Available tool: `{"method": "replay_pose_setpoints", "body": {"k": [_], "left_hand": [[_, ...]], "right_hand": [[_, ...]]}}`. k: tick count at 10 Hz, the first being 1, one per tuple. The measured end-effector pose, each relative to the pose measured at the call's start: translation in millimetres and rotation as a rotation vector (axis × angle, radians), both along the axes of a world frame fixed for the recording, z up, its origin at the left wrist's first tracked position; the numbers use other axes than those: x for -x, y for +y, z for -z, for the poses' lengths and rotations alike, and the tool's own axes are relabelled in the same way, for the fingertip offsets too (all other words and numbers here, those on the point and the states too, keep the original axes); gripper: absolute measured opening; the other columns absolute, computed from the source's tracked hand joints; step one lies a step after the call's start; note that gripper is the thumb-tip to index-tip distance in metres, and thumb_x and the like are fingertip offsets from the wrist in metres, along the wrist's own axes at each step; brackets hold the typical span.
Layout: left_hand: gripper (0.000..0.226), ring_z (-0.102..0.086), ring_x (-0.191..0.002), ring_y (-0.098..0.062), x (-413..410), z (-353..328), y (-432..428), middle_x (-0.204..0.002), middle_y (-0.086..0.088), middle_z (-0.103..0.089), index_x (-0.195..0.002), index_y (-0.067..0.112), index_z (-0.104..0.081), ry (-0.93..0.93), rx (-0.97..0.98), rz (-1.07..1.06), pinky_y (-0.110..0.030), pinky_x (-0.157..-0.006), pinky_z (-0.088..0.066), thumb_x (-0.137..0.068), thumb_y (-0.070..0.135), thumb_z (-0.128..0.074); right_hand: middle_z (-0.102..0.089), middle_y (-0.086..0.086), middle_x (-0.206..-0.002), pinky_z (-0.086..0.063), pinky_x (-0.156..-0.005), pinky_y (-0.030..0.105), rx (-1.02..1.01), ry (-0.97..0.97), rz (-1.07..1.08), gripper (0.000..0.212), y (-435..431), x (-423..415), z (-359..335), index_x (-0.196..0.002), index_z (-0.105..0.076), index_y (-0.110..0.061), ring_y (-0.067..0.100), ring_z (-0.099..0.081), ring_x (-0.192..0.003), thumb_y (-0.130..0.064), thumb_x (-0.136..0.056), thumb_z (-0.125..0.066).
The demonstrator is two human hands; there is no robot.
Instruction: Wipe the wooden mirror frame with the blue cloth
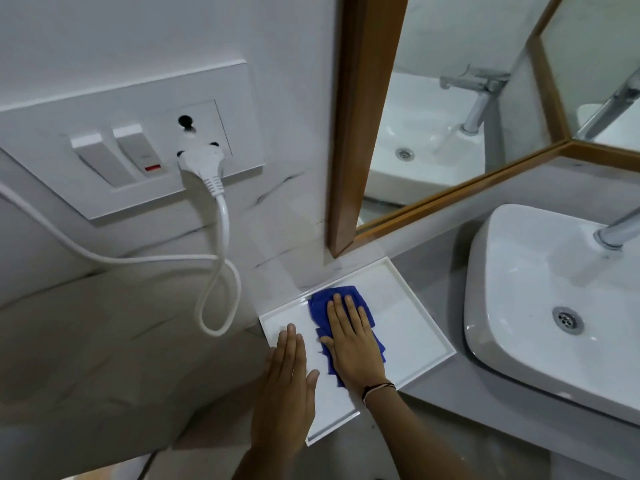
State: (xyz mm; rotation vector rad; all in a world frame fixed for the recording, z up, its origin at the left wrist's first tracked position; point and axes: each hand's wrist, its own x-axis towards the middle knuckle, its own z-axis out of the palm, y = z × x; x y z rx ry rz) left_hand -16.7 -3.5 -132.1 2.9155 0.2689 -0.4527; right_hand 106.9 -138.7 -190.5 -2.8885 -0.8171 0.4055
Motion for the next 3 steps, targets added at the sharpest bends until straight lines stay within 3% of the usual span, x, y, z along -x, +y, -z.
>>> {"method": "replay_pose_setpoints", "body": {"k": [1, 2, 3], "left_hand": [[0.096, -0.063, -0.147, -0.042, -11, -6, -1, -0.162, -0.025, -0.060, -0.150, -0.006, -0.067, 0.016, -0.007, -0.010, -0.041, -0.136, -0.024, -0.118, 0.049, 0.005], [0.094, -0.063, -0.147, -0.040, -15, -12, 0, -0.162, -0.024, -0.060, -0.150, -0.005, -0.067, -0.092, -0.096, 0.008, -0.042, -0.137, -0.016, -0.118, 0.047, 0.004], [0.094, -0.066, -0.143, -0.041, -14, -15, 1, -0.158, -0.025, -0.064, -0.147, -0.005, -0.069, -0.166, -0.106, -0.048, -0.041, -0.132, -0.010, -0.119, 0.048, 0.003]], "right_hand": [[-0.007, 0.001, -0.185, -0.002, -0.138, 0.044, -0.057, 0.032, 0.003, 0.077, -3, 9, -3, -0.177, -0.009, -0.017, 0.024, -0.002, -0.171, -0.062, -0.114, 0.000], [0.013, -0.008, -0.181, 0.011, -0.137, 0.036, -0.138, 0.064, 0.053, 0.088, -6, 28, -17, -0.173, 0.010, -0.025, 0.018, 0.013, -0.170, -0.075, -0.101, 0.020], [0.017, -0.009, -0.182, 0.017, -0.134, 0.032, -0.153, 0.087, 0.117, 0.079, -8, 36, -29, -0.172, 0.014, -0.027, 0.015, 0.017, -0.170, -0.072, -0.106, 0.009]]}}
